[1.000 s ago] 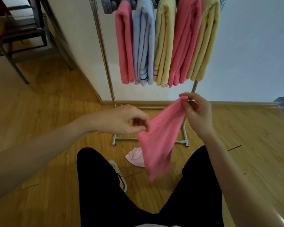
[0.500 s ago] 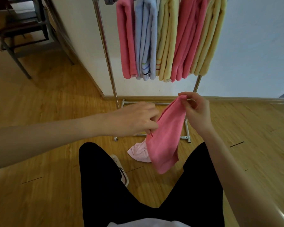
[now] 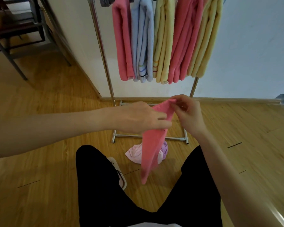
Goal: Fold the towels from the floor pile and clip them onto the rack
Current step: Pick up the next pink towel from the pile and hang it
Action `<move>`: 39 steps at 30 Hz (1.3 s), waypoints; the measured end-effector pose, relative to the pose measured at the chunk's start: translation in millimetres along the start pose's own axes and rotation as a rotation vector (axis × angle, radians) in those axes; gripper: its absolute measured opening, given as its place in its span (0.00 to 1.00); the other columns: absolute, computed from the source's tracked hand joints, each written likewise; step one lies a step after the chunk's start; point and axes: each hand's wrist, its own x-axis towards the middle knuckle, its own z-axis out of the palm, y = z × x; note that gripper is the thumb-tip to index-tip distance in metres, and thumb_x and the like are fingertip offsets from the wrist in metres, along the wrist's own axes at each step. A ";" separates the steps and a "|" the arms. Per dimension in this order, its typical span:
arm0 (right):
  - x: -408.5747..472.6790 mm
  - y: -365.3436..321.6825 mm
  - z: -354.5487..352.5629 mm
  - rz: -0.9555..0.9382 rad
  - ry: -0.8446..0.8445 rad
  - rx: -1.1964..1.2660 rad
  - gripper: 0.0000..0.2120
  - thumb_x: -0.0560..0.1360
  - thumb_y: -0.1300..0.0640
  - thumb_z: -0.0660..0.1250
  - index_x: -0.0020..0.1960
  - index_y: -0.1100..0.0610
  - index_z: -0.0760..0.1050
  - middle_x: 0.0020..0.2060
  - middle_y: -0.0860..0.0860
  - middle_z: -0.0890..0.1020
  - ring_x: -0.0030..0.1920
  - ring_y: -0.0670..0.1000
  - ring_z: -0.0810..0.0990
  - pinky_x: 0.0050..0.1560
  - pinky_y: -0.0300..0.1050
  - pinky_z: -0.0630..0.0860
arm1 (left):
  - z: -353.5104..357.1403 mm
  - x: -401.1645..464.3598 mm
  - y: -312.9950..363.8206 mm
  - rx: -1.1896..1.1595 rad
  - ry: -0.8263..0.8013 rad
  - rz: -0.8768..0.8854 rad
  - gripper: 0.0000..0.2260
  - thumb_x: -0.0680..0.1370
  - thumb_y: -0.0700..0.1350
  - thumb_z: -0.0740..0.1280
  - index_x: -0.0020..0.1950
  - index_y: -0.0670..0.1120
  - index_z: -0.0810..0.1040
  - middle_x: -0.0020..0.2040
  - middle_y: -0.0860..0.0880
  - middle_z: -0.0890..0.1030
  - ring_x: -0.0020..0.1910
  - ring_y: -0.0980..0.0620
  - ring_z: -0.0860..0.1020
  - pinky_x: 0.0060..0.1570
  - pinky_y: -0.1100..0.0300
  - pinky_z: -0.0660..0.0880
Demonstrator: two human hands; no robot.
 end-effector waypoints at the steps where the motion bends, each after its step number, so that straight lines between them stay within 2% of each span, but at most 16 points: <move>1: -0.2 -2.4 0.7 0.003 -0.013 0.018 0.09 0.74 0.69 0.65 0.50 0.59 0.80 0.42 0.50 0.83 0.46 0.51 0.82 0.49 0.47 0.80 | -4.0 -1.3 -4.1 0.008 0.164 0.060 0.10 0.81 0.58 0.55 0.55 0.60 0.74 0.46 0.60 0.77 0.55 0.49 0.77 0.53 0.51 0.73; 2: -0.4 -5.4 1.3 0.005 -0.033 0.039 0.09 0.74 0.69 0.66 0.51 0.59 0.80 0.43 0.52 0.84 0.46 0.52 0.83 0.49 0.50 0.80 | -16.5 1.9 -6.9 -0.064 0.269 -0.030 0.06 0.81 0.51 0.57 0.53 0.56 0.73 0.48 0.57 0.79 0.47 0.51 0.79 0.44 0.54 0.76; 3: -0.7 -8.7 2.2 0.004 -0.058 0.064 0.09 0.74 0.69 0.67 0.51 0.59 0.80 0.43 0.53 0.84 0.46 0.52 0.83 0.49 0.53 0.80 | -17.5 -2.8 -10.1 -0.110 0.351 0.002 0.04 0.81 0.47 0.58 0.52 0.52 0.72 0.47 0.54 0.79 0.40 0.52 0.78 0.35 0.57 0.74; 4: -1.1 -12.3 2.8 -0.002 -0.082 0.087 0.09 0.74 0.68 0.67 0.51 0.59 0.81 0.43 0.53 0.84 0.46 0.53 0.83 0.49 0.54 0.80 | -18.0 -7.8 -10.3 -0.162 0.398 -0.004 0.05 0.81 0.46 0.59 0.52 0.49 0.73 0.45 0.53 0.79 0.37 0.52 0.77 0.32 0.59 0.73; 6: -2.1 -18.8 4.1 -0.014 -0.115 0.120 0.09 0.74 0.68 0.68 0.51 0.59 0.81 0.43 0.54 0.85 0.46 0.53 0.83 0.50 0.54 0.80 | -16.1 -10.2 -10.6 -0.280 0.502 -0.077 0.08 0.80 0.48 0.58 0.52 0.46 0.74 0.44 0.52 0.79 0.37 0.54 0.77 0.35 0.60 0.74; 10: -4.2 -26.9 6.9 -0.023 -0.155 0.181 0.10 0.73 0.68 0.69 0.53 0.61 0.81 0.45 0.54 0.85 0.48 0.50 0.84 0.52 0.50 0.80 | -7.5 -11.6 -13.3 -0.371 0.621 -0.185 0.07 0.80 0.47 0.61 0.52 0.45 0.75 0.42 0.55 0.78 0.37 0.57 0.76 0.36 0.62 0.72; 14: -5.4 -28.6 10.5 -0.024 -0.183 0.235 0.10 0.73 0.69 0.69 0.54 0.64 0.80 0.47 0.56 0.85 0.50 0.51 0.84 0.54 0.50 0.80 | -5.5 -15.0 -13.8 -0.409 0.679 -0.233 0.09 0.79 0.48 0.63 0.51 0.43 0.76 0.40 0.51 0.80 0.37 0.55 0.77 0.36 0.60 0.74; 19: -9.2 -32.8 14.4 -0.014 -0.191 0.322 0.12 0.72 0.71 0.68 0.55 0.65 0.80 0.48 0.57 0.84 0.50 0.52 0.84 0.53 0.45 0.80 | -3.6 -15.8 -13.0 -0.429 0.721 -0.253 0.10 0.79 0.49 0.63 0.51 0.43 0.77 0.40 0.51 0.80 0.36 0.56 0.77 0.35 0.62 0.74; 23: -11.2 -33.9 13.0 0.021 -0.168 0.388 0.13 0.72 0.71 0.68 0.56 0.63 0.79 0.49 0.56 0.84 0.52 0.53 0.83 0.54 0.45 0.79 | -5.3 -12.0 -12.0 -0.425 0.785 -0.284 0.09 0.79 0.48 0.65 0.49 0.43 0.77 0.39 0.51 0.79 0.35 0.57 0.76 0.34 0.65 0.71; 26: -10.2 -35.0 11.8 0.021 -0.141 0.375 0.15 0.71 0.70 0.70 0.57 0.64 0.78 0.49 0.57 0.84 0.51 0.55 0.83 0.55 0.47 0.79 | -12.2 -7.1 -10.9 -0.419 0.829 -0.302 0.08 0.79 0.48 0.65 0.48 0.43 0.77 0.39 0.51 0.80 0.36 0.55 0.77 0.36 0.59 0.75; 29: -5.5 -38.0 14.3 -0.008 -0.054 0.313 0.13 0.71 0.69 0.71 0.55 0.64 0.78 0.47 0.56 0.84 0.49 0.53 0.83 0.52 0.46 0.79 | -21.7 -2.3 -12.7 -0.382 0.842 -0.303 0.09 0.79 0.49 0.64 0.49 0.44 0.78 0.40 0.51 0.81 0.37 0.55 0.78 0.38 0.55 0.76; 33: 4.3 -44.0 17.7 0.000 0.032 0.316 0.09 0.73 0.69 0.68 0.53 0.63 0.79 0.46 0.54 0.84 0.47 0.49 0.83 0.51 0.42 0.80 | -27.1 -3.0 -14.1 -0.320 0.939 -0.263 0.09 0.78 0.47 0.66 0.51 0.42 0.79 0.45 0.49 0.81 0.43 0.56 0.78 0.45 0.59 0.77; 34: 6.9 -44.2 18.6 0.010 0.044 0.316 0.09 0.74 0.70 0.68 0.53 0.63 0.79 0.45 0.53 0.83 0.47 0.49 0.83 0.51 0.43 0.80 | -25.5 -4.8 -13.0 -0.325 0.980 -0.262 0.11 0.77 0.47 0.68 0.55 0.41 0.78 0.50 0.48 0.79 0.48 0.56 0.76 0.50 0.58 0.76; 36: 11.4 -42.0 21.6 0.055 0.055 0.321 0.09 0.74 0.69 0.67 0.52 0.61 0.80 0.45 0.52 0.84 0.48 0.50 0.83 0.51 0.47 0.81 | -14.4 -10.3 -10.0 -0.386 1.012 -0.330 0.25 0.73 0.50 0.73 0.65 0.41 0.72 0.62 0.45 0.72 0.60 0.53 0.72 0.63 0.56 0.71; 38: 13.5 -38.0 24.9 0.098 0.046 0.323 0.09 0.74 0.68 0.68 0.51 0.59 0.80 0.45 0.52 0.84 0.49 0.54 0.83 0.52 0.53 0.80 | 11.2 -16.1 -11.4 -0.515 0.948 -0.491 0.40 0.67 0.53 0.77 0.73 0.45 0.62 0.69 0.47 0.65 0.68 0.52 0.66 0.69 0.55 0.65; 39: 14.0 -36.3 26.6 0.111 0.041 0.321 0.09 0.73 0.68 0.68 0.51 0.58 0.80 0.45 0.52 0.84 0.50 0.54 0.83 0.53 0.55 0.80 | 27.5 -18.4 -12.9 -0.596 0.885 -0.566 0.44 0.65 0.54 0.78 0.74 0.47 0.60 0.70 0.48 0.64 0.68 0.54 0.65 0.69 0.55 0.65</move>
